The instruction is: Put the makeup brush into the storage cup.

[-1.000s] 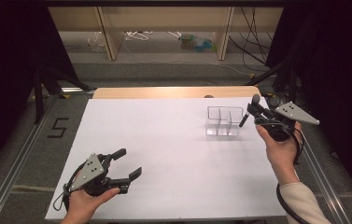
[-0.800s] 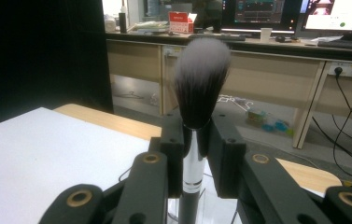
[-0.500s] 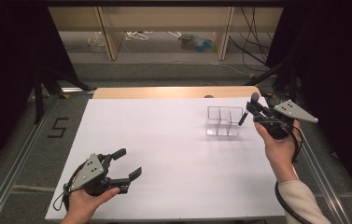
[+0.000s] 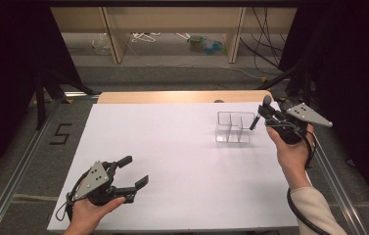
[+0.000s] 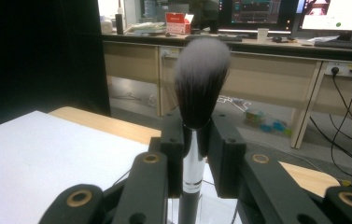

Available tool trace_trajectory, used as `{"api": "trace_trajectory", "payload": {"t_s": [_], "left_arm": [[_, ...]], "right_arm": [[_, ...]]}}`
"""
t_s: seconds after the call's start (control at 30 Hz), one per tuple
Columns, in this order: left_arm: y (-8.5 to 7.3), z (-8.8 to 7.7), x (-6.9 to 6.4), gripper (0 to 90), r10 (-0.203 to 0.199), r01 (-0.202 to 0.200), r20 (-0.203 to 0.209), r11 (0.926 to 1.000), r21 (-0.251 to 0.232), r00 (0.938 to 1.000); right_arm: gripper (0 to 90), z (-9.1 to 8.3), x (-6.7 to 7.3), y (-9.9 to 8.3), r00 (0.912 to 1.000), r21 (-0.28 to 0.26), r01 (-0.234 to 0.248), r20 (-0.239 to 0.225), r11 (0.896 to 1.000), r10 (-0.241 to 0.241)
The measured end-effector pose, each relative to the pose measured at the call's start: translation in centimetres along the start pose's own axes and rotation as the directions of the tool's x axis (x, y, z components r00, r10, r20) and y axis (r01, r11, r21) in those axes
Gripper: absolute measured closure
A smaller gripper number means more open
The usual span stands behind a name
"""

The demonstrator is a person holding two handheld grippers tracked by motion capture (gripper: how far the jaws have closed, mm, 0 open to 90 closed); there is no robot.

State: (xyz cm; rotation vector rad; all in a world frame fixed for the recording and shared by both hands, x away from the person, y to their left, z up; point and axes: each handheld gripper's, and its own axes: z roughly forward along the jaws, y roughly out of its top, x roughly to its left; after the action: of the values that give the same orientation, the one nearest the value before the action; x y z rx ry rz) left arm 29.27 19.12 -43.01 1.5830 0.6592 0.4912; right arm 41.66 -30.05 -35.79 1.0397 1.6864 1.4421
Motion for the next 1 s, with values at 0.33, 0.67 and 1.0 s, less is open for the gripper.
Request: {"api": "trace_trajectory", "payload": {"t_s": [0.33, 0.67, 1.0], "left_arm": [[0.0, 0.0, 0.0, 17.2, -0.002, 0.002, 0.0, 1.0, -0.001, 1.0], [0.0, 0.0, 0.0, 17.3, -0.002, 0.002, 0.0, 1.0, 0.0, 1.0], [0.0, 0.0, 0.0, 17.3, -0.002, 0.002, 0.0, 1.0, 0.0, 1.0]], "right_arm": [[77.7, 0.3, -0.1, 0.1, 1.0, 0.001, 0.002, 0.005, 1.0, -0.002], [77.7, 0.6, -0.2, 0.2, 1.0, 0.008, -0.001, 0.009, 1.0, 0.001], [77.7, 1.1, -0.2, 0.3, 0.9999, 0.0, 0.003, 0.014, 1.0, -0.003]]}}
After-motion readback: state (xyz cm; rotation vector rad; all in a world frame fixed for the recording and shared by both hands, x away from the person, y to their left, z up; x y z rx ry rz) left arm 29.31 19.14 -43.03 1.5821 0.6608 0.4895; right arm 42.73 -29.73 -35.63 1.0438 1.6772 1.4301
